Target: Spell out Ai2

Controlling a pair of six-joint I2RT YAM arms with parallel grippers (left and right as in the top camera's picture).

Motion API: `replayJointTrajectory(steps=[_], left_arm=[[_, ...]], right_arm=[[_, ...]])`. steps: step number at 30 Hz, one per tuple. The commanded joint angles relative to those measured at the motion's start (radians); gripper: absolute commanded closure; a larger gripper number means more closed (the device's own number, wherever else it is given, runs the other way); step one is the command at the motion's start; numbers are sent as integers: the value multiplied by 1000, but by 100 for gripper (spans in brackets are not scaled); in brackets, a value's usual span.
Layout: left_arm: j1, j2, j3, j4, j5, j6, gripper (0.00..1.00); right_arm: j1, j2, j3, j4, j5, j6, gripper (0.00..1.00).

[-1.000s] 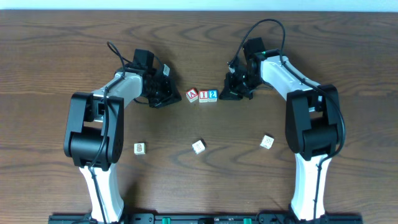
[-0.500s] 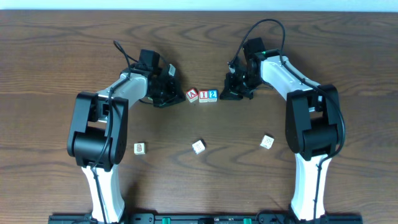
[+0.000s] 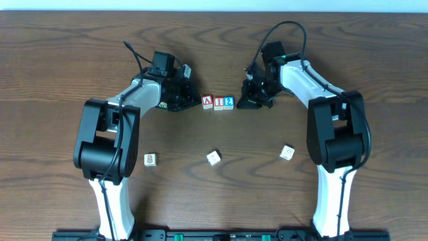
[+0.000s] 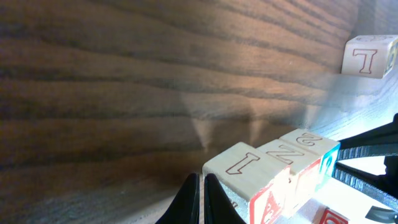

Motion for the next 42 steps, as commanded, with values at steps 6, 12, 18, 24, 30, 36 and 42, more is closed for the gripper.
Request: replayJointTrajectory(steps=[6,12,18,24,30,36,42], left_arm=[[-4,-2,-5,27,-11,-23,94],[-4,-2,-5,32,1,-26,94],[-4,-2,-5,33,8,-29,94],[-4,-2,-5,33,26,-29,94],[-11,-2,-5,36,34,-29,94],[-13,-2,-5,35,34,-29,94],[-9,-2,-5,9,14,-26,94]], right_arm=[[10,-21,-5,-2,0,-19,99],[11,-21,-5,14,-1,-19,99],[24,-21,-5,37,-1,-19,99],[37,-21,-5,50,-1,-19,99],[37,-21,-5,51,-1,-19,99],[36,-21,-5,51,0,-19,99],[34,-21,-5,50,11,-19,99]])
